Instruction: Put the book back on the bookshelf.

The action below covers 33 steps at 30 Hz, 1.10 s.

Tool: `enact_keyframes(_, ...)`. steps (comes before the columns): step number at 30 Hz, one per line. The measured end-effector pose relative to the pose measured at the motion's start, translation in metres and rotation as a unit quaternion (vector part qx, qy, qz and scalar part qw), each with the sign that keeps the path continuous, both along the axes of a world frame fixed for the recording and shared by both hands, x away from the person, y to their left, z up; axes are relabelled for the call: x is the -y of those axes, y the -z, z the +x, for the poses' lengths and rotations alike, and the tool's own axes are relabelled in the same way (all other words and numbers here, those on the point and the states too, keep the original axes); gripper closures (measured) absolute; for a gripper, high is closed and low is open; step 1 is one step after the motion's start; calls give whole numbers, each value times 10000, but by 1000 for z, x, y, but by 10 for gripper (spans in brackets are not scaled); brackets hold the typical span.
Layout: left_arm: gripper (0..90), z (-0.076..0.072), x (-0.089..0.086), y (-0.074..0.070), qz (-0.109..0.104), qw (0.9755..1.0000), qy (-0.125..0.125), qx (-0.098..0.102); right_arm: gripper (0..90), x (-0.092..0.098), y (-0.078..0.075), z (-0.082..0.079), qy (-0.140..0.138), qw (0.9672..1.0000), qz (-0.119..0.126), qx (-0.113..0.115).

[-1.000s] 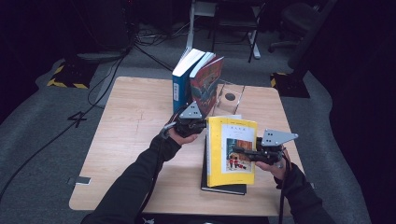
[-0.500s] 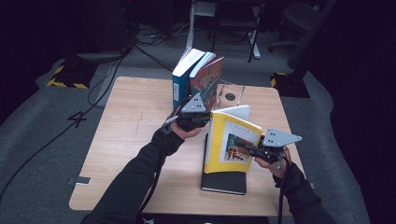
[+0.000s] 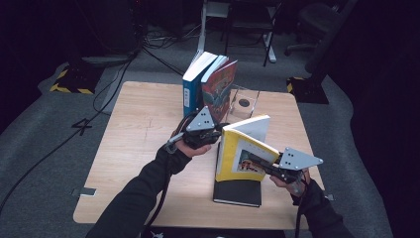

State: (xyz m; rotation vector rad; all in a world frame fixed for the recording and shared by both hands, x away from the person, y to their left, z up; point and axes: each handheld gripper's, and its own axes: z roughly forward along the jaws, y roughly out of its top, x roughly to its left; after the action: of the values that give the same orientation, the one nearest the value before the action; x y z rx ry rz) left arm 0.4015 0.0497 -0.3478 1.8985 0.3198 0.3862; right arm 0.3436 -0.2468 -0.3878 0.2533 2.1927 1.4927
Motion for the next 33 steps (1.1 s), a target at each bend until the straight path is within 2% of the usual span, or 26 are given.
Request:
enact_keyframes(2, 778, -6, -2, 2, -33, 10000, 9, -38, 860, 1, 0, -4, -29, 10000, -17, 6)
enact_keyframes(7, 728, -19, -3, 12, 222, 9997, -40, -6, 860, 3, 2, -9, -42, 10000, -22, 14)
enact_keyframes(8, 688, -21, -4, 17, 273, 9996, -69, -30, 861, 4, 3, -11, -49, 10000, -19, 30)
enact_keyframes(12, 670, -24, -7, 26, 339, 9993, -86, -111, 861, 3, 3, -13, -34, 10000, -62, 71)
enact_keyframes(14, 664, -27, -8, 32, 416, 9990, -103, -140, 861, 3, 3, -14, -24, 9999, -80, 92)
enact_keyframes(15, 643, -30, -11, 38, 528, 9984, -136, -142, 861, 3, 3, -15, -19, 9999, -79, 92)
enact_keyframes(16, 639, -30, -11, 38, 528, 9984, -136, -142, 861, 3, 3, -15, -19, 9999, -79, 92)
enact_keyframes(18, 631, -35, -14, 47, 592, 9979, -69, -238, 860, 3, 3, -17, -14, 9999, -82, 118)
enact_keyframes(20, 638, -37, -15, 51, 667, 9974, -109, -238, 860, 3, 3, -17, -12, 9999, -81, 121)
enact_keyframes(26, 604, -42, -21, 75, 785, 9955, -49, -533, 861, 4, 4, -20, -11, 9999, -50, 134)
enact_keyframes(29, 580, -44, -22, 89, 910, 9936, 35, -664, 861, 4, 5, -21, -19, 9999, -18, 113)
enact_keyframes(33, 553, -47, -20, 98, 975, 9921, 145, -778, 861, 4, 6, -22, -39, 9999, -10, 117)
